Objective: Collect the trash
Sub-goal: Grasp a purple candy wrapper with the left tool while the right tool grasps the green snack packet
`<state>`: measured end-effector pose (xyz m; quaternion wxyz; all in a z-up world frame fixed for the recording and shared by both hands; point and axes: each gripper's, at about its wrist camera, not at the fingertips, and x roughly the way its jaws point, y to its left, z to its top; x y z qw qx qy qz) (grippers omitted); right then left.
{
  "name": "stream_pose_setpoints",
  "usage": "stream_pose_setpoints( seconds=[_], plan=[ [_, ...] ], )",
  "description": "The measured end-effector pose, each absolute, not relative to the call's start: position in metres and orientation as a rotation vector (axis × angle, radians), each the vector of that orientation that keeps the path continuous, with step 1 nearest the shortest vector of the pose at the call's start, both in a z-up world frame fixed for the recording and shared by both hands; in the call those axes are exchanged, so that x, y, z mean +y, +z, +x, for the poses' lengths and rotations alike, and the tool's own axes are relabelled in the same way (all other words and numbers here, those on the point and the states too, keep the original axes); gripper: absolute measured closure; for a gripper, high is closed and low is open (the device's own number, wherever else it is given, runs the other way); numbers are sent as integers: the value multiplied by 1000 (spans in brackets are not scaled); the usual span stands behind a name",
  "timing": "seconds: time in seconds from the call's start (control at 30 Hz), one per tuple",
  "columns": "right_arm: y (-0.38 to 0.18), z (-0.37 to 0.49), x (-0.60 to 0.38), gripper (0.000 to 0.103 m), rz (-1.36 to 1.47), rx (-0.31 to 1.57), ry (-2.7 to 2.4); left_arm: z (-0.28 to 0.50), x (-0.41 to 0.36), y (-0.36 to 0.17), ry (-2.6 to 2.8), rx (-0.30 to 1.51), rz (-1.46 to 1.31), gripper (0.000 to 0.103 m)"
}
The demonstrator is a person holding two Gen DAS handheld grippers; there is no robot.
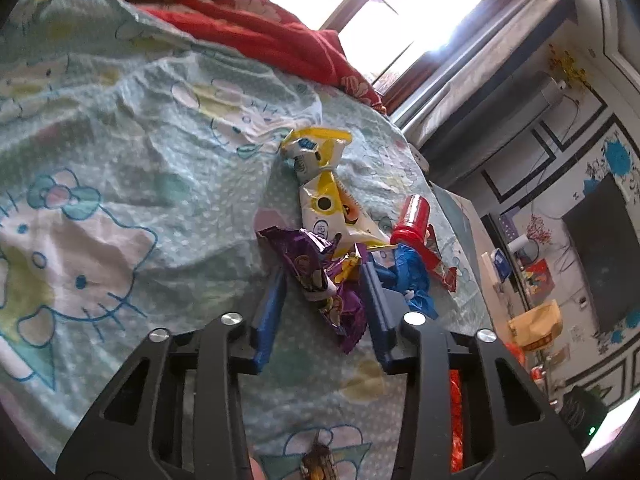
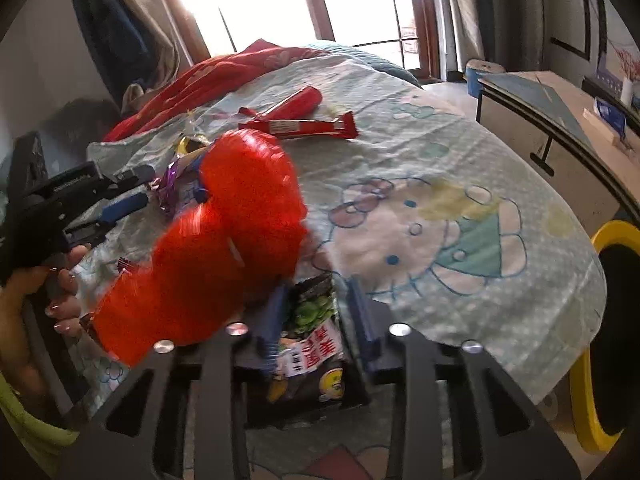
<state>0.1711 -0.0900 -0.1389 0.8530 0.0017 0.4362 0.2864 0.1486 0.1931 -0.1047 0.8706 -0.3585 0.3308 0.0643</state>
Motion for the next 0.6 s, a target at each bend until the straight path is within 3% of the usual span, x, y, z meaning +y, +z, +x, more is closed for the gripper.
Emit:
stream_pose_setpoints(
  seconds=[0.13,0.23,0.6],
  plan=[
    [-137,167,-93,83,-9,908,597,150,192,-111,118,704,-758,84],
    [-133,166,-97,92,-14,899,576,148,193,-111,106,700,-760,89],
    [-117,169,-128,95,24,829,474,127,191,-87,92,619,-714,97]
  ],
)
